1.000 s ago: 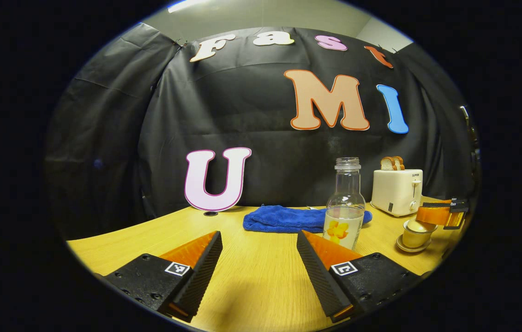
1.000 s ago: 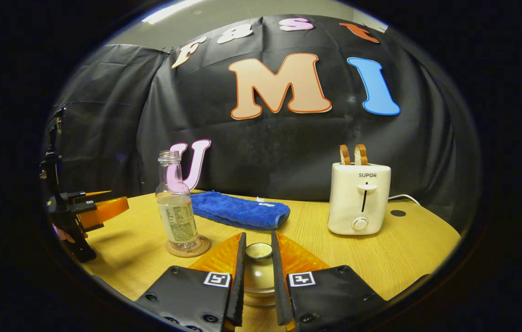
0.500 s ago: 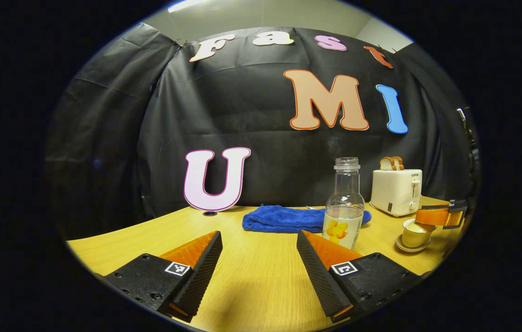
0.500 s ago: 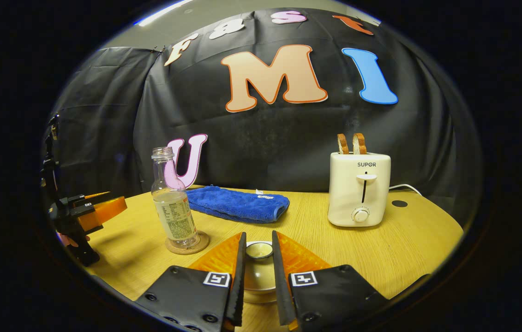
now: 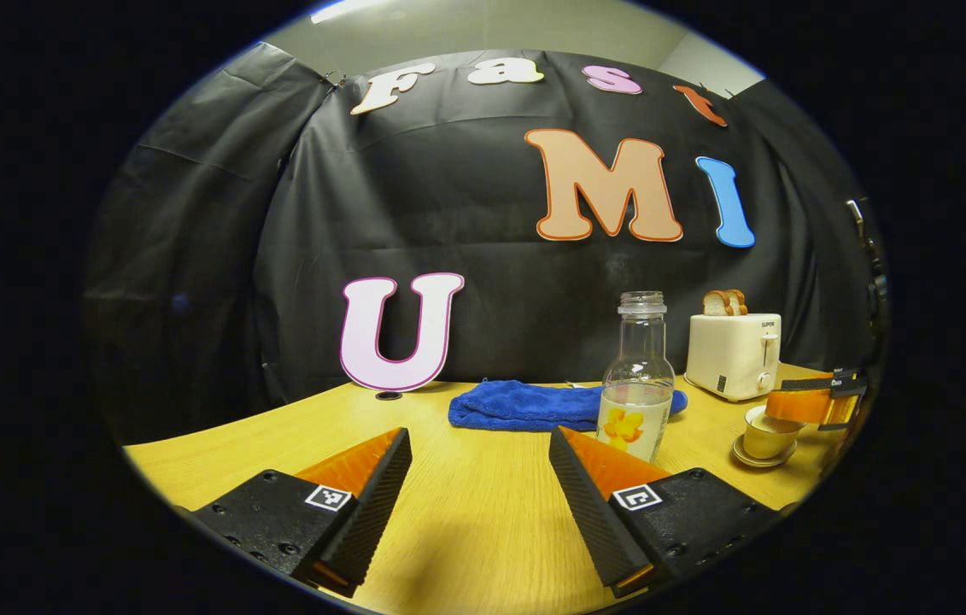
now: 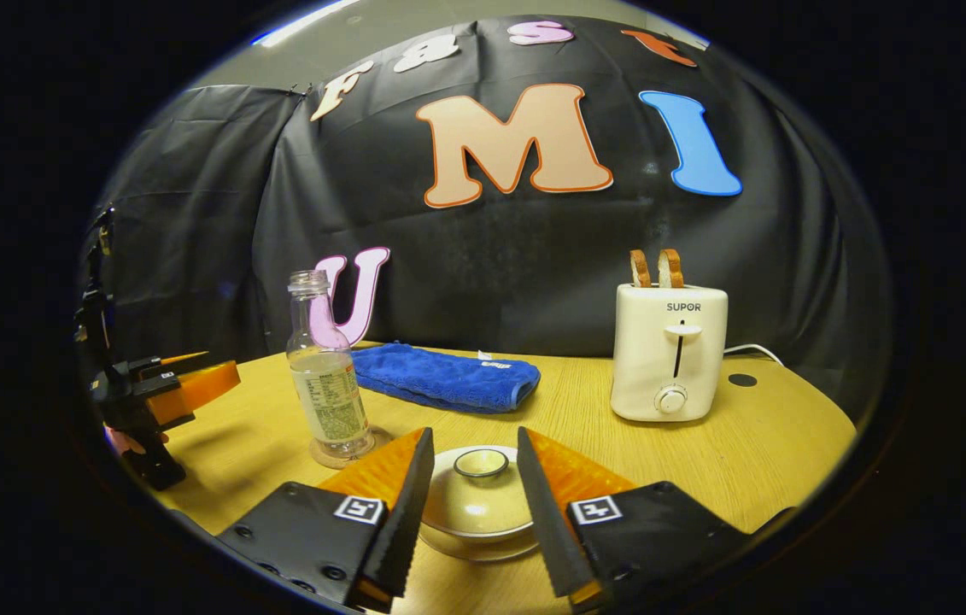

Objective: Open the teacup lid with one hand, grasp the water bottle and pour water into the teacup with the other hand; after pouring, place the water bottle on the coaster and then close the teacup lid.

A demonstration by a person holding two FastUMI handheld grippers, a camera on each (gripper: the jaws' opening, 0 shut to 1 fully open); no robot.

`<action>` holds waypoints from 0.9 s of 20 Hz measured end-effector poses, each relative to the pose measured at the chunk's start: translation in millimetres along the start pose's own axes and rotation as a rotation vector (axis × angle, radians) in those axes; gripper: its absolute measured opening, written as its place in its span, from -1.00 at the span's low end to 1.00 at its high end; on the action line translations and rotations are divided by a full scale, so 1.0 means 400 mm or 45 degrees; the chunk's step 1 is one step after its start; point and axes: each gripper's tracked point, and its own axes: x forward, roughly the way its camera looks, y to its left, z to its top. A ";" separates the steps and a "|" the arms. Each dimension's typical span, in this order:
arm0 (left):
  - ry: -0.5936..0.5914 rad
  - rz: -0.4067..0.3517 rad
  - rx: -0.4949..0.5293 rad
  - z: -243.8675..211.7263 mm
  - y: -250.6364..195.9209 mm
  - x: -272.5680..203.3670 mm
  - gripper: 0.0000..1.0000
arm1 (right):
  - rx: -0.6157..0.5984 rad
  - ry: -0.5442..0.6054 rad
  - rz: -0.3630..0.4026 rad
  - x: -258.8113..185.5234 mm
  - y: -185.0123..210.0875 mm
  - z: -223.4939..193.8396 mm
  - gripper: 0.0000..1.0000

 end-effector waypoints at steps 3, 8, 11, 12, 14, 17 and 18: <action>0.000 0.000 0.000 0.001 0.000 -0.001 0.89 | 0.004 -0.035 0.008 -0.015 0.002 0.010 0.62; 0.000 0.001 0.000 0.000 0.000 0.000 0.89 | -0.051 -0.132 -0.015 -0.059 0.010 0.033 0.73; 0.000 0.001 0.000 0.001 -0.001 0.002 0.89 | -0.039 -0.190 -0.047 -0.094 -0.003 0.044 0.65; 0.000 0.001 0.000 0.001 -0.001 0.000 0.89 | -0.043 -0.205 -0.071 -0.108 -0.008 0.050 0.72; 0.000 0.001 0.000 0.000 0.000 0.001 0.89 | -0.040 -0.203 -0.114 -0.129 -0.024 0.042 0.72; -0.001 0.004 -0.001 0.001 0.000 -0.001 0.89 | -0.034 -0.211 -0.230 -0.169 -0.068 0.041 0.67; 0.002 0.006 -0.001 -0.002 0.000 -0.001 0.89 | -0.032 -0.214 -0.272 -0.183 -0.087 0.042 0.65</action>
